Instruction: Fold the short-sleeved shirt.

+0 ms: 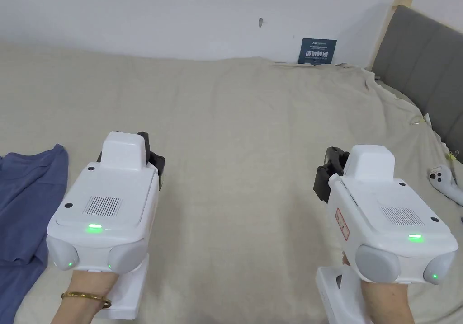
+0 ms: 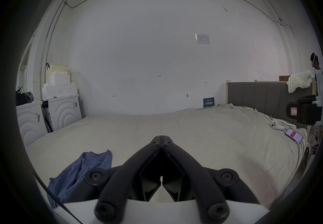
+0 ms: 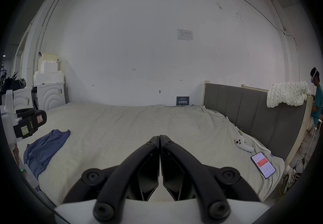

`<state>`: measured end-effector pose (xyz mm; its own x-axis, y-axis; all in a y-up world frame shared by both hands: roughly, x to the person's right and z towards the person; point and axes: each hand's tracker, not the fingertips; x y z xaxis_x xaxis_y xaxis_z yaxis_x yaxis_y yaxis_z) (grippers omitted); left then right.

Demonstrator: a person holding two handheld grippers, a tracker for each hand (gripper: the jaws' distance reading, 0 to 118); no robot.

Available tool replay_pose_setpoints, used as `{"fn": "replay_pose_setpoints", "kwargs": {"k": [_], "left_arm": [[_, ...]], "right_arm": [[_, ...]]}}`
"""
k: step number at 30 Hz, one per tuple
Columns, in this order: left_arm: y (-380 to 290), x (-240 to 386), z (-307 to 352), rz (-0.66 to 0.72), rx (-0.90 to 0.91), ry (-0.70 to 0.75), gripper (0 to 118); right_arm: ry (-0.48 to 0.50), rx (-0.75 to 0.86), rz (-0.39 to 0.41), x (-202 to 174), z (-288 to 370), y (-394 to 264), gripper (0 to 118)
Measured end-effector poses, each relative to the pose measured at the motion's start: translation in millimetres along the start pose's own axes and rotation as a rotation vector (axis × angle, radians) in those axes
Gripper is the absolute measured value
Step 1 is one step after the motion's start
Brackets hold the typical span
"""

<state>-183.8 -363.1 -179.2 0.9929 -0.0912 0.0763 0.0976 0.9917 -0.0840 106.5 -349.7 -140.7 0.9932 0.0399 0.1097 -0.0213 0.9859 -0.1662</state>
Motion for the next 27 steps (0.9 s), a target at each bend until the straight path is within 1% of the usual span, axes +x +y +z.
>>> {"fn": "replay_pose_setpoints", "kwargs": {"k": [16,21,25,27], "left_arm": [[2,0,-1,0.004,0.003,-0.006,0],[1,0,-2,0.003,0.003,-0.011,0],[2,-6,2,0.000,0.008,0.003,0],[2,-14,5,0.004,0.007,0.027,0]], "right_arm": [[0.002,0.003,0.014,-1,1,1,0],[0.003,0.001,0.004,0,1,2,0],[0.026,0.005,0.036,-9,-5,6,0],[0.054,0.011,0.038,-18,-9,9,0]]}}
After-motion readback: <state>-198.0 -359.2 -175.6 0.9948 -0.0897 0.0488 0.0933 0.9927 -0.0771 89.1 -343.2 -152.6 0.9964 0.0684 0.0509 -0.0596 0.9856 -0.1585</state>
